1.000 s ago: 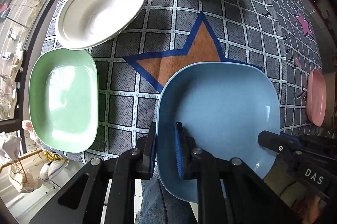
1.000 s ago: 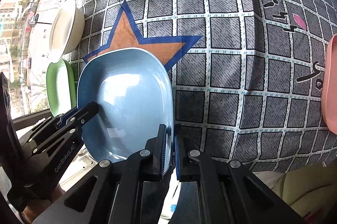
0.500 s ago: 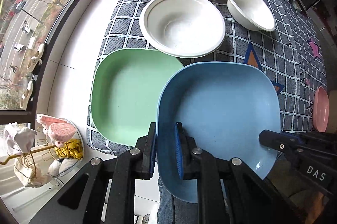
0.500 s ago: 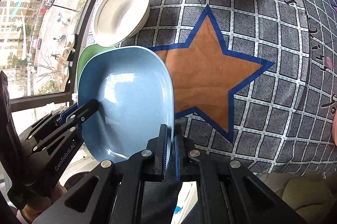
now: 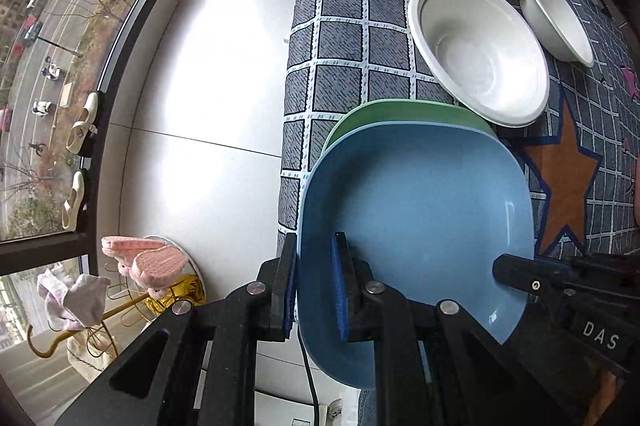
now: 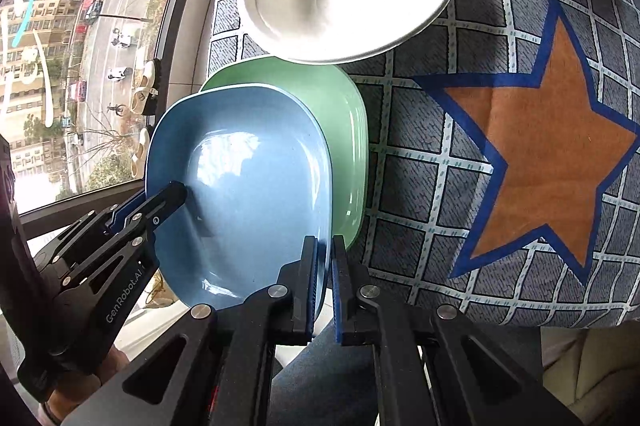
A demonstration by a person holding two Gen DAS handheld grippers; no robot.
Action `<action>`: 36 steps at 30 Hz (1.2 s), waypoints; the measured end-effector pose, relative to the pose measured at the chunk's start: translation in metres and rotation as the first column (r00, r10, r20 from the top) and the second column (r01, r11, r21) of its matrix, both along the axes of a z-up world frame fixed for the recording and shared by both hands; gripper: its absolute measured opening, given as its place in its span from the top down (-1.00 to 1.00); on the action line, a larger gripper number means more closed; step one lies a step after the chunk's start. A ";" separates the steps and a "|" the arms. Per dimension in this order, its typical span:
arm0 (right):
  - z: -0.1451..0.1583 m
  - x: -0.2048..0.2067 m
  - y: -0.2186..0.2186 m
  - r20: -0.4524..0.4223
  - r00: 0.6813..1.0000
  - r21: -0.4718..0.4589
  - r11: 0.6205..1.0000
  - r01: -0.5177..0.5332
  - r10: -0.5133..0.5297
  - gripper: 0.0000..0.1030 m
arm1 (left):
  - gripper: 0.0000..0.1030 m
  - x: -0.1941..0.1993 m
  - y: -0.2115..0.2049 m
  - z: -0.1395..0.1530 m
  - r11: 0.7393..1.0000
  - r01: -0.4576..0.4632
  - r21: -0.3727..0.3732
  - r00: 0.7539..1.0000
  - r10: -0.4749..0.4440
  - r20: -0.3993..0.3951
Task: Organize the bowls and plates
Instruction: 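Lift the blue plate with both grippers and lower it onto the green plate, then open both grippers and withdraw from the stacked plates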
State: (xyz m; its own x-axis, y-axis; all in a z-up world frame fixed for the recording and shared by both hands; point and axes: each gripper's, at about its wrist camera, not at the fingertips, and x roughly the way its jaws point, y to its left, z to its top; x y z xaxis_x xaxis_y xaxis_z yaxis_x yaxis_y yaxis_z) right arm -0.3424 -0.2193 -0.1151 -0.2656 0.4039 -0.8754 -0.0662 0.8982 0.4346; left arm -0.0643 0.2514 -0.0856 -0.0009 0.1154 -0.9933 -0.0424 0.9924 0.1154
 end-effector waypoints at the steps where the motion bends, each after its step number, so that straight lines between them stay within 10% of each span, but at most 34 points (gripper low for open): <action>1: -0.002 0.001 -0.002 -0.006 1.000 -0.005 1.000 0.015 -0.015 0.82 | 0.66 0.002 0.000 -0.002 1.000 0.010 -0.002 1.000 -0.010 -0.002; 7: -0.008 0.015 -0.009 0.023 0.997 -0.043 0.996 0.078 -0.077 0.82 | 0.58 0.012 -0.006 -0.009 0.999 0.049 -0.002 0.998 -0.049 0.036; 11: -0.003 0.018 -0.016 0.049 0.996 -0.061 0.995 0.076 -0.073 0.75 | -0.53 0.008 -0.015 -0.005 0.996 0.082 0.028 0.994 -0.084 0.068; 13: 0.003 0.016 -0.026 0.059 0.997 -0.069 0.996 0.051 -0.047 0.25 | -0.59 0.003 -0.021 0.002 0.992 0.108 0.063 0.989 -0.113 0.098; 14: 0.007 0.014 -0.028 0.075 0.996 -0.074 0.996 0.047 -0.042 -0.43 | -0.60 0.002 -0.023 0.007 0.990 0.112 0.087 0.988 -0.120 0.095; 16: 0.022 0.010 -0.042 0.157 0.987 -0.113 0.992 0.058 -0.040 -0.80 | -0.61 -0.002 -0.023 0.011 0.990 0.114 0.081 0.988 -0.121 0.093; 25: 0.036 -0.010 -0.133 0.142 0.976 -0.169 0.968 0.187 -0.164 -0.81 | -0.61 -0.016 -0.052 0.031 0.989 0.149 0.004 0.983 -0.149 0.106; 36: 0.054 -0.028 -0.276 0.119 0.923 -0.198 0.902 0.383 -0.365 -0.81 | -0.62 0.005 -0.181 0.027 0.930 0.364 -0.052 0.930 -0.360 0.070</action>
